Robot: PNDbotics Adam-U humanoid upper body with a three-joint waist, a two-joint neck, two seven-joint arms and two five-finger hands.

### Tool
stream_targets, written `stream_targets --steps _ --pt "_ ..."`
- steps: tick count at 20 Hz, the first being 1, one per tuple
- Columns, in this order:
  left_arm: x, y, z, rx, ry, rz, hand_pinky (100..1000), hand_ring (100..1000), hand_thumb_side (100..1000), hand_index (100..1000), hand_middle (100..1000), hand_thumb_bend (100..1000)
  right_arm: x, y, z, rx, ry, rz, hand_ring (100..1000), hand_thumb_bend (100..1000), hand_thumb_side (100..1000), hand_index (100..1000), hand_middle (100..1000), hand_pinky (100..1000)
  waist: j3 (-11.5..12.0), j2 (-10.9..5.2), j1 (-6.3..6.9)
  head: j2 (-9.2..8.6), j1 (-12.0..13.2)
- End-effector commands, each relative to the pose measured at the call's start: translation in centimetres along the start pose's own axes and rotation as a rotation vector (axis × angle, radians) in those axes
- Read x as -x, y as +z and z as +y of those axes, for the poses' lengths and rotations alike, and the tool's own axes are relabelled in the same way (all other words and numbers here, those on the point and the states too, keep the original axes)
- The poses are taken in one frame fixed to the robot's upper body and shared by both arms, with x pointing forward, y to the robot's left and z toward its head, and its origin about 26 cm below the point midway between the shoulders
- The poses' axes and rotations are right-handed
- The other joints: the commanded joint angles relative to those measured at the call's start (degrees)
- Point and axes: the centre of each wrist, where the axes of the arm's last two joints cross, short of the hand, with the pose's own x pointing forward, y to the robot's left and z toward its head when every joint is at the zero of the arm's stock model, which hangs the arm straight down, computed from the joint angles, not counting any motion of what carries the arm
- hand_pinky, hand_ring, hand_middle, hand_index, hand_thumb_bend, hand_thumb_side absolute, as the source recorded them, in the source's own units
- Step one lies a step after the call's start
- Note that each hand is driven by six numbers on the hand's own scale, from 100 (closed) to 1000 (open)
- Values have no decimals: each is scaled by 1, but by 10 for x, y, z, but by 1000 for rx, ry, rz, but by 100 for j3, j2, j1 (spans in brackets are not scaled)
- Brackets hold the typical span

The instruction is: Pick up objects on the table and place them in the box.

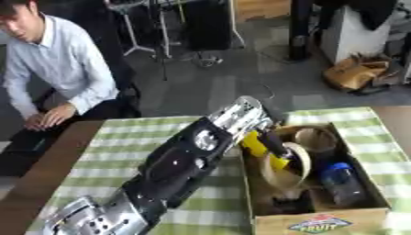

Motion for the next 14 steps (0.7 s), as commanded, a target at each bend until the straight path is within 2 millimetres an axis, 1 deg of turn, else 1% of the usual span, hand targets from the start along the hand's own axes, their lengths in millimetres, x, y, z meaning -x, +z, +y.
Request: stream_targets --steps 1,2,3,4,5,6,7,8,9,11,14 --pt "7 6 16 11 35 32 1000 1000 1000 1000 1000 507 -2 -8 -1 -7 -14 -31 1000 102 1000 862 921 935 -34 -85 -38 21 60" --pt "7 5 16 29 49 44 1000 1000 1000 1000 1000 507 -2 -8 0 -9 -16 -33 1000 102 1000 862 921 935 -54 -80 -33 18 73" --pt "7 3 16 50 64 54 1000 1000 1000 1000 1000 679 -2 -8 0 -11 -18 -35 1000 102 1000 861 920 935 -79 -74 -27 23 90" --pt "6 1 17 70 83 62 1000 1000 1000 1000 1000 679 -2 -9 0 -12 -20 -38 1000 102 1000 861 920 935 -101 -70 -21 28 105" --pt "6 1 18 80 98 68 1000 1000 1000 1000 1000 794 -3 -9 0 -14 -24 -41 1000 101 1000 862 920 936 -128 -61 -12 25 132" --pt "6 0 19 82 113 76 1000 1000 1000 1000 1000 794 -3 -10 2 -16 -30 -46 1000 101 1000 862 920 936 -166 -46 2 16 175" --pt "7 -1 20 82 122 85 1000 1000 1000 1000 1000 879 -4 -11 2 -18 -36 -49 1000 100 1000 862 920 936 -196 -34 12 1 213" --pt "9 -2 20 79 137 97 1000 1000 1000 1000 1000 922 -4 -12 3 -18 -42 -53 1000 100 1000 862 920 936 -236 -16 23 -18 265" --pt "10 -3 20 79 149 111 1000 1000 1000 1000 1000 1000 -5 -13 4 -18 -47 -56 1000 100 1000 861 920 936 -266 0 31 -31 308" --pt "13 -5 19 84 157 144 1000 1000 1000 1000 1000 1000 -5 -14 5 -21 -56 -61 1000 100 1000 861 920 936 -311 25 44 -53 378" --pt "14 -7 18 87 91 223 1000 1000 1000 1000 1000 1000 -7 -16 7 -23 -69 -65 1000 102 1000 861 920 936 -358 70 56 -109 470"
